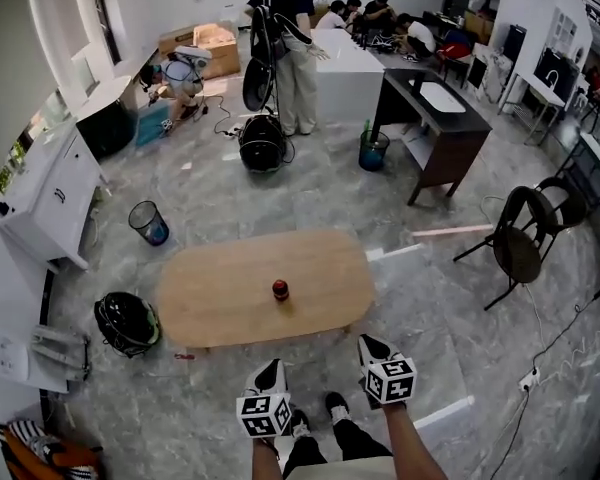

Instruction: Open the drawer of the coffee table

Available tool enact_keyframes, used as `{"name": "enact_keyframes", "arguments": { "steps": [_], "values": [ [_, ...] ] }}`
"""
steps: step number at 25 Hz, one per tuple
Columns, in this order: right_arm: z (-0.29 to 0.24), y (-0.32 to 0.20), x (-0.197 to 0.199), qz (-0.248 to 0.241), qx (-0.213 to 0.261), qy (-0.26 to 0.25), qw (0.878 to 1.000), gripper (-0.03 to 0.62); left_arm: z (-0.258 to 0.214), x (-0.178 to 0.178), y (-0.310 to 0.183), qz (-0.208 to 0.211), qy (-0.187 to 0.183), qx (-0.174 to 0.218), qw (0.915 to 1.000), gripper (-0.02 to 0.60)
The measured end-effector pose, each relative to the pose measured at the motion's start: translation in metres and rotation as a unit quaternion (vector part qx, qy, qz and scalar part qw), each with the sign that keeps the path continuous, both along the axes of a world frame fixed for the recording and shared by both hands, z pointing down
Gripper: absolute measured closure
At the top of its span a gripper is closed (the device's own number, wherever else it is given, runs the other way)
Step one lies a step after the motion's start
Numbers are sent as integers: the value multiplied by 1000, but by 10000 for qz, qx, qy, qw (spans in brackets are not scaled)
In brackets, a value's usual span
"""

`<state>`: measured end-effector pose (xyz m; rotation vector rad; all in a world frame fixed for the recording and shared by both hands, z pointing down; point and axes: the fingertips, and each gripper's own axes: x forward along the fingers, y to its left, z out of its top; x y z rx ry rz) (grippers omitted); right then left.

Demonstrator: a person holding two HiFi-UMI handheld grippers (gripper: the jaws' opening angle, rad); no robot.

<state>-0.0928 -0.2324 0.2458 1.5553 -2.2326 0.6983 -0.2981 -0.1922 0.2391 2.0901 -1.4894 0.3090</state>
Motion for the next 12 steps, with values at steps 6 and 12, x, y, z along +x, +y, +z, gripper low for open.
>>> {"name": "enact_keyframes", "arguments": {
  "steps": [6,12],
  "values": [
    [-2,41,-13,-94,201,522,9984,579,28,-5,22,393,47,-199,9990,571],
    [14,50,2,55,124,826,9965,579,41,-8,41,601,-44,-317,9977,571]
  ]
}}
